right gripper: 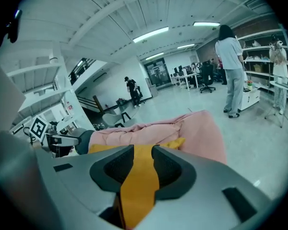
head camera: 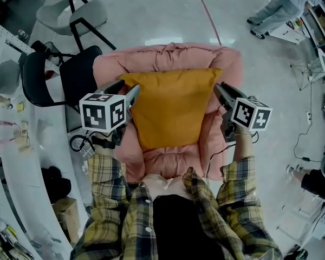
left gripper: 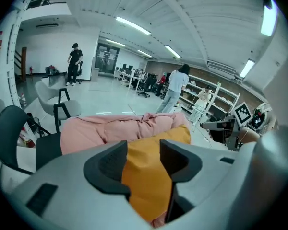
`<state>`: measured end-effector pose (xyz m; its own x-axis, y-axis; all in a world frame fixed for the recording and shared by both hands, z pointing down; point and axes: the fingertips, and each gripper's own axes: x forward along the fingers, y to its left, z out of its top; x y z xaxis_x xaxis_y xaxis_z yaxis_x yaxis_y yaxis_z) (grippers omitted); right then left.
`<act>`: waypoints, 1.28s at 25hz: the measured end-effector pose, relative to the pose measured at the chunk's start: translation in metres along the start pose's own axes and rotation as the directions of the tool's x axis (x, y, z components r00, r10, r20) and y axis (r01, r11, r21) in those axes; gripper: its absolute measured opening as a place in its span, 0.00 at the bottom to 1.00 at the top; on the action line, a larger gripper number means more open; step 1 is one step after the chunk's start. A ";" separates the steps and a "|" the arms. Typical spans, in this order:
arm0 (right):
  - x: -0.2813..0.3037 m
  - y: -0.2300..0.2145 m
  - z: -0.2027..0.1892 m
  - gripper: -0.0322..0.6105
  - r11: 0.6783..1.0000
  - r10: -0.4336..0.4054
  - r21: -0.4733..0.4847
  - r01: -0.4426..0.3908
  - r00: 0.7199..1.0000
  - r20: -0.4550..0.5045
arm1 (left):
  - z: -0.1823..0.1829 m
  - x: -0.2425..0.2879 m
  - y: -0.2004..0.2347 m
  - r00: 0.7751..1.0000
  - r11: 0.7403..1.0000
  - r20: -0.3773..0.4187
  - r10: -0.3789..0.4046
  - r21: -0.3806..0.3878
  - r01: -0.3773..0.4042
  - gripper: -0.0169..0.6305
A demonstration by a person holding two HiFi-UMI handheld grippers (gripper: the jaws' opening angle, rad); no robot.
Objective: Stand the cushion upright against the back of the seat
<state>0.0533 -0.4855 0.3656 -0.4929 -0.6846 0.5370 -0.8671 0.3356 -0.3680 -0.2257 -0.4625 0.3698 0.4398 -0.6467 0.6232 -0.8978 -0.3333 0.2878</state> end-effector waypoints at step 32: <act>-0.335 0.215 -0.135 0.10 0.892 0.367 -0.365 -0.267 0.898 0.240 | -0.148 -0.223 -0.345 0.900 0.915 0.203 -0.386 0.210 0.345 0.03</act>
<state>0.0226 -0.0972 0.2092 -0.7442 -0.6474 0.1646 -0.6679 0.7182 -0.1950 -0.0177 -0.1019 0.2391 0.7469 -0.5924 0.3020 -0.6649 -0.6721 0.3259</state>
